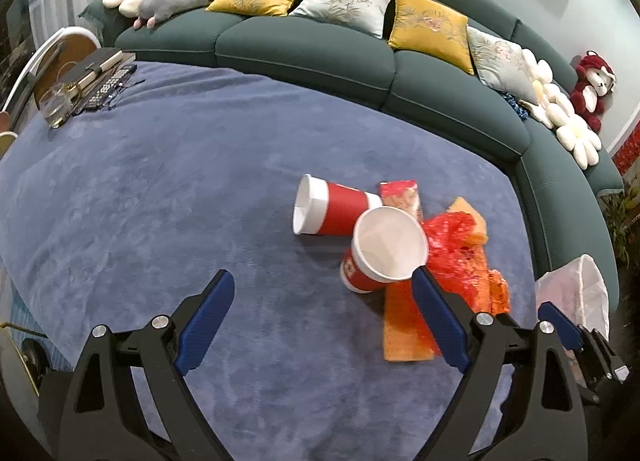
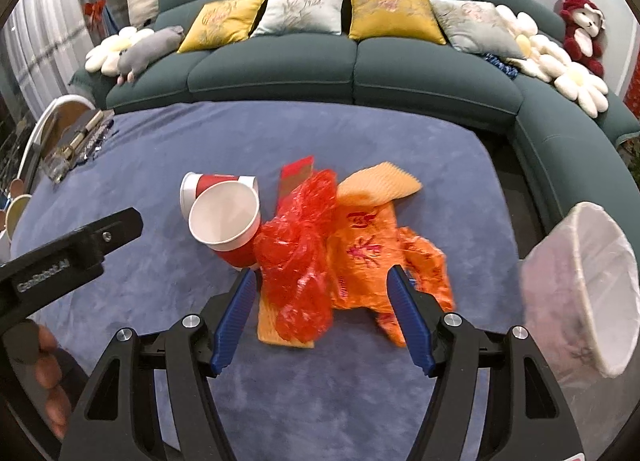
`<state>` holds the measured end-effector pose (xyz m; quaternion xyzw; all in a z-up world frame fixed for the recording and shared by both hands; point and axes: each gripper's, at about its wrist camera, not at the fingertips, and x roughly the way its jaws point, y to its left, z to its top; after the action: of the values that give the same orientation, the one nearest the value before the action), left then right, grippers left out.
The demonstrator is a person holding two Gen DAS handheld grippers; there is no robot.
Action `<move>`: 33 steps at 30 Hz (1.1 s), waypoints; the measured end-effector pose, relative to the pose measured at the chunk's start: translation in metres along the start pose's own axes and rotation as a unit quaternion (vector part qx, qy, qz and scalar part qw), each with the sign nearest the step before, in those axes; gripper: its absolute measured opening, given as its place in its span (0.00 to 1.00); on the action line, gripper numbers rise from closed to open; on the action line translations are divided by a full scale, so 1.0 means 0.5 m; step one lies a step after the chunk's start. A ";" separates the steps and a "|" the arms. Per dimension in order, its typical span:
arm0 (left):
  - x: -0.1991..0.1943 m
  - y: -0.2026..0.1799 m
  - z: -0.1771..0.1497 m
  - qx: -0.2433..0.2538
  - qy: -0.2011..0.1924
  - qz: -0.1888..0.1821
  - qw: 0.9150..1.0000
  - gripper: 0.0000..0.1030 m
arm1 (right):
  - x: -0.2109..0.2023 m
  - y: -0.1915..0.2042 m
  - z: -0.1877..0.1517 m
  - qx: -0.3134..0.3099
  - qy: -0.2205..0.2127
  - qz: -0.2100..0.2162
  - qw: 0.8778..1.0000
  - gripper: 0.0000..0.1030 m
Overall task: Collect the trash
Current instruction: 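Grasp the red plastic bag with the right tool while the left tool grasps a red cup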
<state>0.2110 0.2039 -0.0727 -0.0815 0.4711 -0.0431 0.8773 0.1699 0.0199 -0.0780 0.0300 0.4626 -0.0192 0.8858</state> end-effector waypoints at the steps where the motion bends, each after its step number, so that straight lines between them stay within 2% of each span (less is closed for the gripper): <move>1: 0.006 0.005 0.001 0.000 0.002 0.001 1.000 0.83 | 0.012 0.007 0.003 -0.001 0.004 0.001 1.000 0.63; 12: 0.057 0.022 0.005 -0.008 0.028 -0.005 1.000 0.83 | 0.111 0.028 0.022 0.004 0.036 0.007 0.999 0.63; 14: 0.062 0.017 0.008 -0.009 0.031 -0.009 0.999 0.83 | 0.125 0.025 0.022 0.008 0.042 0.009 0.999 0.55; 16: 0.064 0.007 0.011 -0.006 0.032 -0.016 0.999 0.83 | 0.138 0.019 0.020 0.010 0.052 0.020 0.998 0.30; 17: 0.066 0.000 0.012 -0.003 0.032 -0.017 0.999 0.83 | 0.141 0.018 0.020 0.009 0.055 0.020 0.998 0.29; 20: 0.071 -0.019 0.014 0.004 0.037 -0.022 0.999 0.83 | 0.134 0.007 0.020 0.009 0.048 0.031 0.998 0.18; 28: 0.092 -0.075 0.014 0.023 0.040 -0.032 0.998 0.83 | 0.045 -0.052 0.056 0.032 -0.021 0.031 0.999 0.15; 33: 0.124 -0.108 0.013 0.039 0.042 -0.022 0.998 0.83 | 0.016 -0.096 0.076 0.055 -0.037 0.026 0.997 0.15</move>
<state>0.2508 0.1421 -0.1103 -0.0561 0.5039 -0.0841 0.8578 0.2025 -0.0305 -0.0645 0.0902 0.4272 -0.0231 0.8994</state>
